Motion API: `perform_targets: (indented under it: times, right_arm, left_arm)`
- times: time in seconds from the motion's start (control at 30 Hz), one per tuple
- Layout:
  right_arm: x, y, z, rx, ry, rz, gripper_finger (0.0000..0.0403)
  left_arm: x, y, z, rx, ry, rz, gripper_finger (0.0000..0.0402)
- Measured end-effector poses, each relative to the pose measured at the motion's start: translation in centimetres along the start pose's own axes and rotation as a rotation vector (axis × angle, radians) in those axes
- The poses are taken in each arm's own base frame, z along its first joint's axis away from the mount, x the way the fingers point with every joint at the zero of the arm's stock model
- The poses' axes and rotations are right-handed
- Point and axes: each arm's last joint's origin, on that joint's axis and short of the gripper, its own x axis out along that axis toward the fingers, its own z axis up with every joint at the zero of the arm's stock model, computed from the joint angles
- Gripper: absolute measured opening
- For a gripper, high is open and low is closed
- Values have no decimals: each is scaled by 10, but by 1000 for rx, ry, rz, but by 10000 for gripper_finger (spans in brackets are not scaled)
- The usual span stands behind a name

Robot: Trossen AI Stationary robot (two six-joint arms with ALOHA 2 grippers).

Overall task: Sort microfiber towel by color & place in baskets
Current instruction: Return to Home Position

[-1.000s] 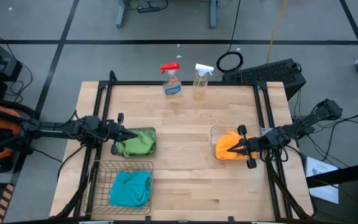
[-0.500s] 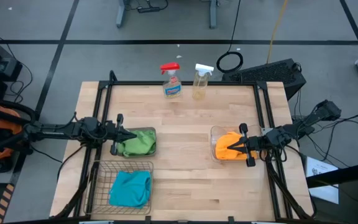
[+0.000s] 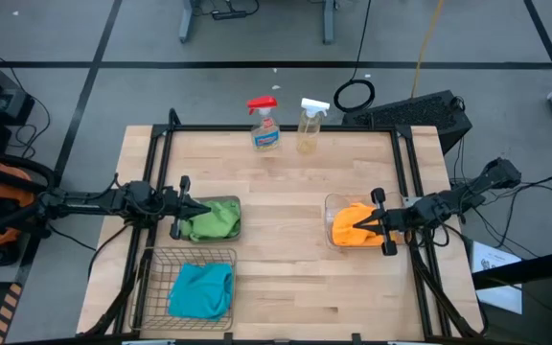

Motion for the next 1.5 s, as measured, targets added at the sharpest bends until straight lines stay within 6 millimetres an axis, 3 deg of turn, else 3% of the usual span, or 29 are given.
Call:
perform_targets:
  times: [0.43, 1.5]
  right_arm:
    - [-5, -7, 0, -7, -31, 54, 0]
    - [-12, -20, 1, -45, -73, 4, 0]
  left_arm:
    - [0, -1, 0, -1, 0, -22, 1]
    - [-3, -2, 0, -29, -74, -5, 0]
